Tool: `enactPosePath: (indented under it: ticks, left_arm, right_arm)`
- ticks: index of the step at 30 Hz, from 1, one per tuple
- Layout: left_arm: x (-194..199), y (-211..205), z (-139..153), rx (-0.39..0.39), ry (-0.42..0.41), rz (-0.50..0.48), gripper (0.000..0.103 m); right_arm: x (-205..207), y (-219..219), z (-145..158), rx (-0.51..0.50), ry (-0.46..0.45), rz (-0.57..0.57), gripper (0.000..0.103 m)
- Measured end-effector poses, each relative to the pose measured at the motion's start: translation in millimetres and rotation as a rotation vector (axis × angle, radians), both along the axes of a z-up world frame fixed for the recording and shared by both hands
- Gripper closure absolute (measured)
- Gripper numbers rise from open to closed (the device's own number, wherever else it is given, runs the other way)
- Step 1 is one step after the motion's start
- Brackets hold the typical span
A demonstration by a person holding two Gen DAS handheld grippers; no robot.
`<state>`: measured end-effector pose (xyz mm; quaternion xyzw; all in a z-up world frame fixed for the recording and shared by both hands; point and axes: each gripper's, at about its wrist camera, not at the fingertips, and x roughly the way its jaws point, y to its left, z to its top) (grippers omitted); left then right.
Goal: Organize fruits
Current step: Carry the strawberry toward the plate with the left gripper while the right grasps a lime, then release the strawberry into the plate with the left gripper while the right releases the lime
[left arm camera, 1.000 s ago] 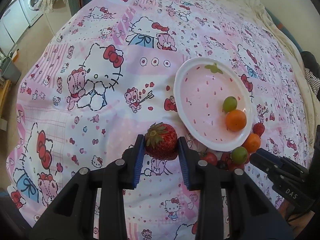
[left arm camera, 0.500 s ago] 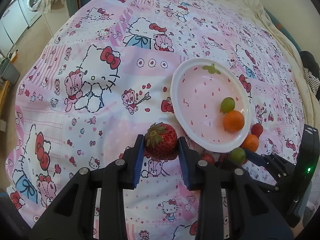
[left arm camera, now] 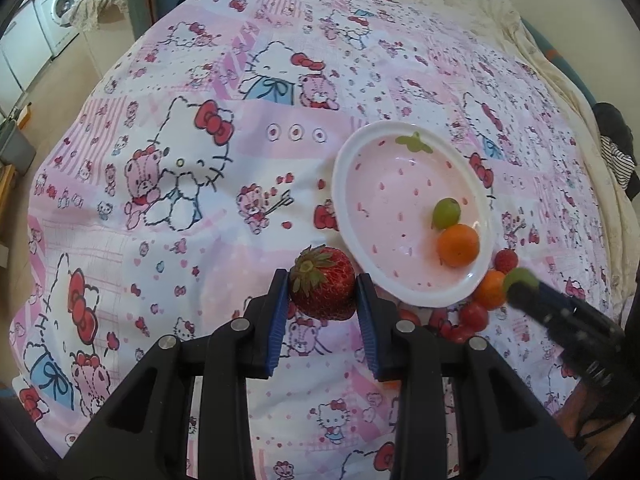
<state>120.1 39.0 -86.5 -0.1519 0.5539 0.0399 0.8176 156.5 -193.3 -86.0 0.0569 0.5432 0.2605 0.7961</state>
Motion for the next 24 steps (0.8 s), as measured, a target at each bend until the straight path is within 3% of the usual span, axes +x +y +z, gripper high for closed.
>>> enactPosePath:
  ticks: [5, 13, 24]
  left_arm:
    - [20.7, -4.1, 13.9, 0.014, -0.024, -0.04, 0.074]
    - [67.6, -11.8, 11.0, 0.023, -0.03, -0.095, 0.074]
    - [112.4, -38.5, -34.0, 0.014, 0.014, -0.22, 0.074]
  right_arm:
    - [21.8, -12.6, 15.5, 0.102, 0.0, -0.049, 0.071]
    - [62.1, -16.2, 18.6, 0.137, 0.001, -0.073, 0.071]
    - [119.1, 5.3, -27.0, 0.061, 0.059, -0.042, 0.071]
